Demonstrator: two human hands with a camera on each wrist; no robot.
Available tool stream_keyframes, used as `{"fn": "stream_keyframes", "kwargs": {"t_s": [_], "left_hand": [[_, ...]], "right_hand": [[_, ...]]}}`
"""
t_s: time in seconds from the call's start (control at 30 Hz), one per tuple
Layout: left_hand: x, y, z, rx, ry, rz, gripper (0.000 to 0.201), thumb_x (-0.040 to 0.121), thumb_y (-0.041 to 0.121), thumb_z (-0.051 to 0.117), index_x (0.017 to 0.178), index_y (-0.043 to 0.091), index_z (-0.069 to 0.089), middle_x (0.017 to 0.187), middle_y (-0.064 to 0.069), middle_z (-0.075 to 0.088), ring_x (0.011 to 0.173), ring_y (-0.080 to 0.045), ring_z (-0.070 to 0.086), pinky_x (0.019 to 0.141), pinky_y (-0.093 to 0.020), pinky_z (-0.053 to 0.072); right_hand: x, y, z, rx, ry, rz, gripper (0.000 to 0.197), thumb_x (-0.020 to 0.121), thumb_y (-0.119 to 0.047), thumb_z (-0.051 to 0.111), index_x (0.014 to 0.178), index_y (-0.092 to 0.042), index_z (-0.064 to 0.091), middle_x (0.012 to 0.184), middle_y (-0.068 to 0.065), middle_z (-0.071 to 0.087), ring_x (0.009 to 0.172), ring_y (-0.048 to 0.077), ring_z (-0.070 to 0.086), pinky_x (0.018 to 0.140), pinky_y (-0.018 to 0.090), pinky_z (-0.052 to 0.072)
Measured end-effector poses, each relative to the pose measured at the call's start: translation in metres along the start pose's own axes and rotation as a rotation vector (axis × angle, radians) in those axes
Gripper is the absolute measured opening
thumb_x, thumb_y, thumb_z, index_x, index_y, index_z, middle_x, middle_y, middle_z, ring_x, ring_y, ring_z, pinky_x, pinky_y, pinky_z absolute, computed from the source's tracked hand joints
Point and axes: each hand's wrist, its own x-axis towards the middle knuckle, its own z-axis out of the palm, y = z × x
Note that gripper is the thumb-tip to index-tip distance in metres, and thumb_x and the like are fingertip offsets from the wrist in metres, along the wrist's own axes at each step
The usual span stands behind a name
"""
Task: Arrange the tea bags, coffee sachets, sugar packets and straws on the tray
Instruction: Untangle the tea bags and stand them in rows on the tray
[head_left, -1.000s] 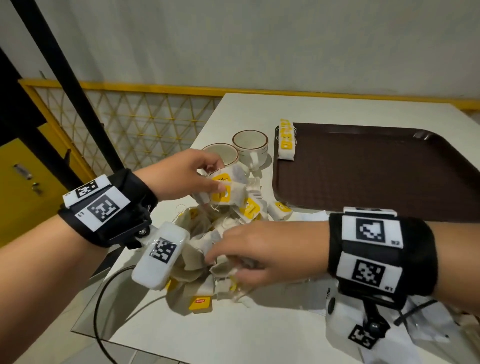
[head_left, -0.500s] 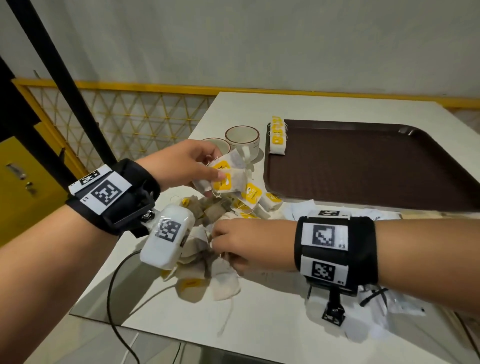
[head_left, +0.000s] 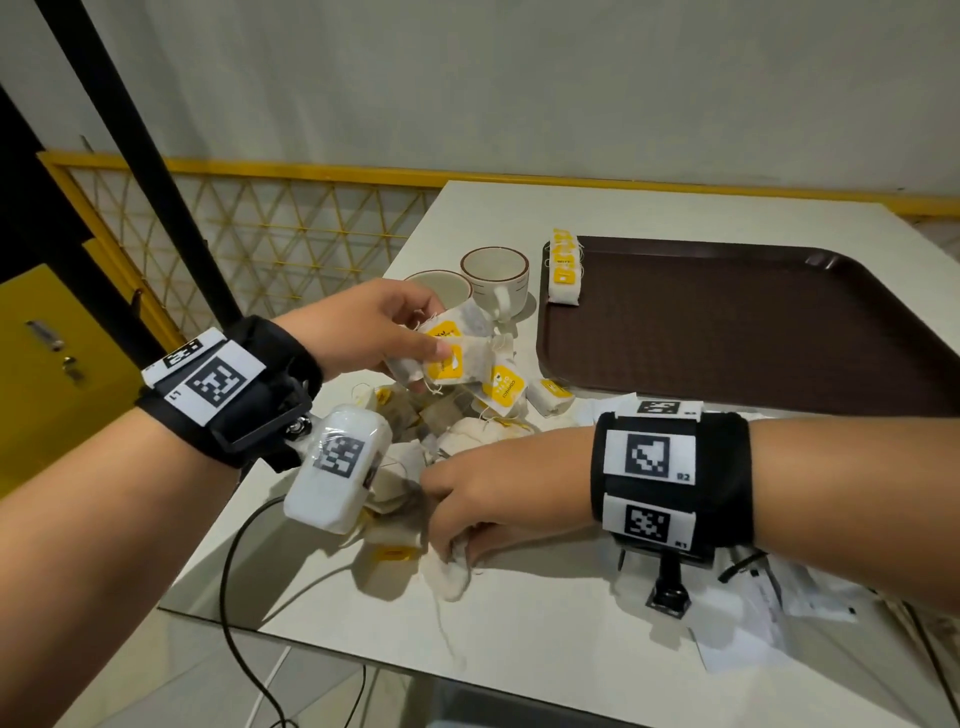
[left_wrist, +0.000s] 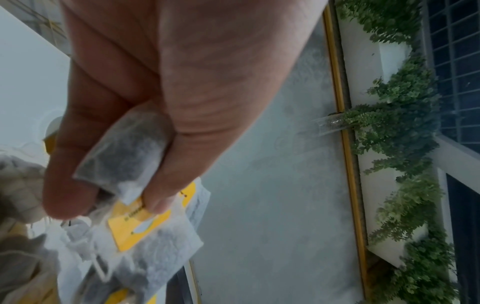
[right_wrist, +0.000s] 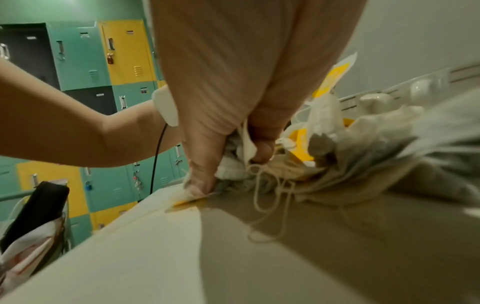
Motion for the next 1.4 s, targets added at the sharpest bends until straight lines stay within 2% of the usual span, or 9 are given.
{"fn": "stream_keyframes", "kwargs": {"t_s": [0.1, 0.23, 0.4, 0.57, 0.73, 0.9, 1.13, 1.3, 1.4], "left_hand": [[-0.001, 0.003, 0.0, -0.072, 0.022, 0.034, 0.01, 0.081, 0.007, 0.068, 0.083, 0.011, 0.06, 0.086, -0.01, 0.068, 0.063, -0.024, 0.067, 0.062, -0.029, 0.059], [-0.006, 0.018, 0.003, -0.226, 0.075, 0.142, 0.018, 0.071, 0.012, 0.069, 0.082, 0.007, 0.057, 0.073, -0.006, 0.067, 0.055, -0.016, 0.065, 0.055, -0.024, 0.056], [-0.004, 0.05, 0.026, -0.466, 0.121, 0.282, 0.014, 0.07, 0.012, 0.064, 0.08, 0.012, 0.053, 0.066, 0.0, 0.067, 0.055, -0.012, 0.065, 0.056, -0.025, 0.057], [0.024, 0.084, 0.081, -0.626, 0.066, 0.308, 0.011, 0.086, 0.007, 0.057, 0.08, 0.015, 0.051, 0.062, 0.003, 0.067, 0.051, -0.008, 0.063, 0.057, -0.026, 0.055], [0.048, 0.096, 0.138, -0.81, 0.037, 0.265, 0.014, 0.092, 0.001, 0.053, 0.082, 0.01, 0.05, 0.063, -0.002, 0.065, 0.054, -0.014, 0.063, 0.053, -0.023, 0.055], [0.057, 0.081, 0.17, -0.919, 0.07, 0.19, 0.007, 0.092, 0.003, 0.055, 0.087, 0.008, 0.054, 0.068, -0.005, 0.066, 0.056, -0.013, 0.063, 0.053, -0.021, 0.054], [0.06, 0.069, 0.175, -0.999, 0.0, 0.114, 0.003, 0.09, 0.004, 0.056, 0.088, 0.007, 0.056, 0.078, -0.009, 0.066, 0.065, -0.014, 0.066, 0.058, -0.023, 0.056], [0.058, 0.067, 0.18, -0.984, -0.029, 0.087, 0.002, 0.089, 0.006, 0.056, 0.09, 0.007, 0.057, 0.079, -0.01, 0.067, 0.067, -0.017, 0.066, 0.055, -0.021, 0.055], [0.058, 0.066, 0.183, -0.944, -0.01, 0.083, 0.001, 0.09, 0.007, 0.058, 0.09, 0.008, 0.058, 0.08, -0.011, 0.067, 0.063, -0.016, 0.065, 0.054, -0.022, 0.054]], "right_hand": [[-0.007, 0.001, -0.009, 0.045, 0.117, 0.03, 0.02, 0.087, -0.013, 0.066, 0.102, -0.001, 0.071, 0.096, 0.019, 0.057, 0.086, 0.028, 0.056, 0.066, 0.017, 0.029], [-0.05, -0.003, -0.051, 0.359, 0.369, 0.249, 0.013, 0.091, -0.026, 0.064, 0.098, -0.015, 0.068, 0.093, -0.004, 0.06, 0.083, 0.005, 0.055, 0.08, 0.018, 0.044], [-0.121, -0.005, -0.083, 1.259, 0.994, 0.399, 0.007, 0.091, -0.014, 0.057, 0.085, -0.01, 0.056, 0.075, 0.005, 0.061, 0.064, 0.013, 0.058, 0.058, 0.021, 0.048], [-0.167, 0.016, -0.075, 1.719, 1.459, 0.365, 0.013, 0.086, -0.011, 0.039, 0.083, -0.006, 0.05, 0.081, 0.009, 0.053, 0.063, 0.019, 0.054, 0.049, 0.022, 0.042], [-0.177, 0.032, -0.045, 1.808, 1.547, 0.233, 0.034, 0.091, -0.039, 0.051, 0.083, -0.006, 0.058, 0.069, 0.005, 0.056, 0.053, 0.013, 0.051, 0.054, 0.018, 0.038], [-0.171, 0.042, -0.022, 1.946, 1.656, 0.246, 0.033, 0.096, -0.01, 0.046, 0.066, -0.007, 0.056, 0.056, 0.0, 0.051, 0.041, 0.007, 0.041, 0.04, 0.015, 0.032], [-0.189, 0.054, -0.005, 2.19, 1.753, 0.051, 0.026, 0.078, 0.004, 0.041, 0.101, 0.003, 0.055, 0.088, 0.02, 0.056, 0.056, 0.018, 0.051, 0.047, 0.022, 0.049], [-0.192, 0.056, 0.005, 2.12, 1.687, 0.083, 0.043, 0.072, 0.005, 0.048, 0.114, 0.0, 0.054, 0.113, 0.019, 0.058, 0.094, 0.026, 0.063, 0.086, 0.033, 0.056], [-0.196, 0.058, 0.007, 2.009, 1.691, 0.238, 0.039, 0.076, 0.002, 0.058, 0.114, -0.005, 0.056, 0.108, 0.015, 0.059, 0.081, 0.019, 0.065, 0.067, 0.029, 0.06]]}}
